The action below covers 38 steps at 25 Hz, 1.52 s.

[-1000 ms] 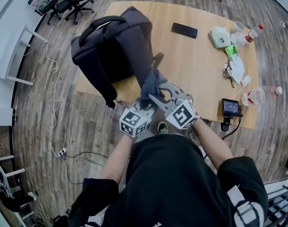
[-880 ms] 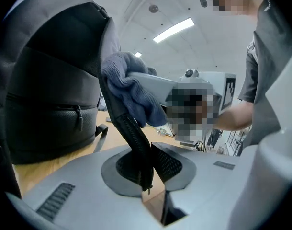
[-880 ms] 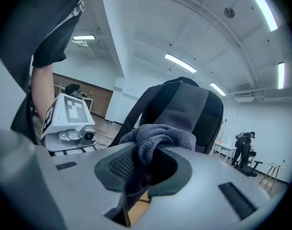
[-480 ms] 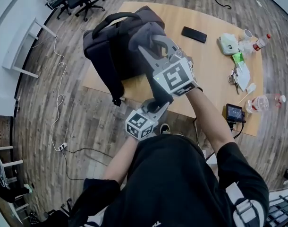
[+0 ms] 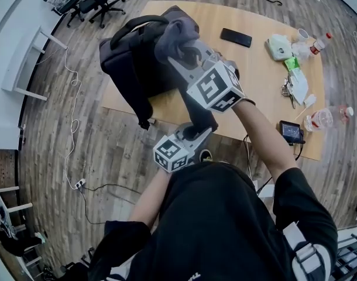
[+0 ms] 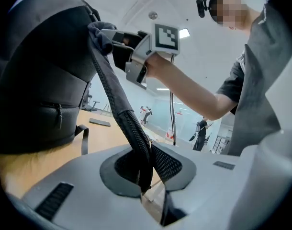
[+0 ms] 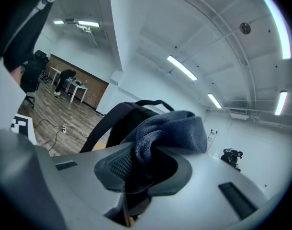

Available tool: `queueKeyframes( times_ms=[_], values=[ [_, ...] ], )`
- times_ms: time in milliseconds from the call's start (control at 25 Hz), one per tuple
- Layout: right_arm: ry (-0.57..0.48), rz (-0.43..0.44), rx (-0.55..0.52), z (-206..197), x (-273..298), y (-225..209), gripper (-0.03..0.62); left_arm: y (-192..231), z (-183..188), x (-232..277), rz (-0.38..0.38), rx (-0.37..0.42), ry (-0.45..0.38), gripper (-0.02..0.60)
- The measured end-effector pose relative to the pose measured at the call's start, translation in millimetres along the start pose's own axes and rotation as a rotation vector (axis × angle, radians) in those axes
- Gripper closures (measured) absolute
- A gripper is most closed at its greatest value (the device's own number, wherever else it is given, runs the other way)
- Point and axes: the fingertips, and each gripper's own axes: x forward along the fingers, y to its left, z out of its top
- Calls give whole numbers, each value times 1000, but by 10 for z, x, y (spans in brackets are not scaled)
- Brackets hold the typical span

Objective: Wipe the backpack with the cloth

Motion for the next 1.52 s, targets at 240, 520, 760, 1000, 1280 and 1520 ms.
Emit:
queueKeyframes(
  times_ms=[240, 520, 760, 1000, 1280, 1520],
  values=[
    [125, 230, 142, -630, -324, 781, 519, -130, 59, -86, -140, -151, -68, 379],
    [145, 325, 326, -979, -823, 1453, 519, -234, 59, -97, -231, -206, -71, 265],
    [204, 358, 479, -1340, -1218, 1765, 519, -213, -19, -106, -218, -195, -48, 215],
    [420, 407, 394, -2028, -1419, 2213, 519, -199, 54, -164, -226, -241, -107, 213],
    [240, 365, 298, -1714, -1315, 2163, 519, -200, 35, -195, -178, -157, -96, 212],
    [189, 330, 57, -1392, -1220, 1835, 517, -219, -3, -221, -172, -81, -49, 209]
  ],
)
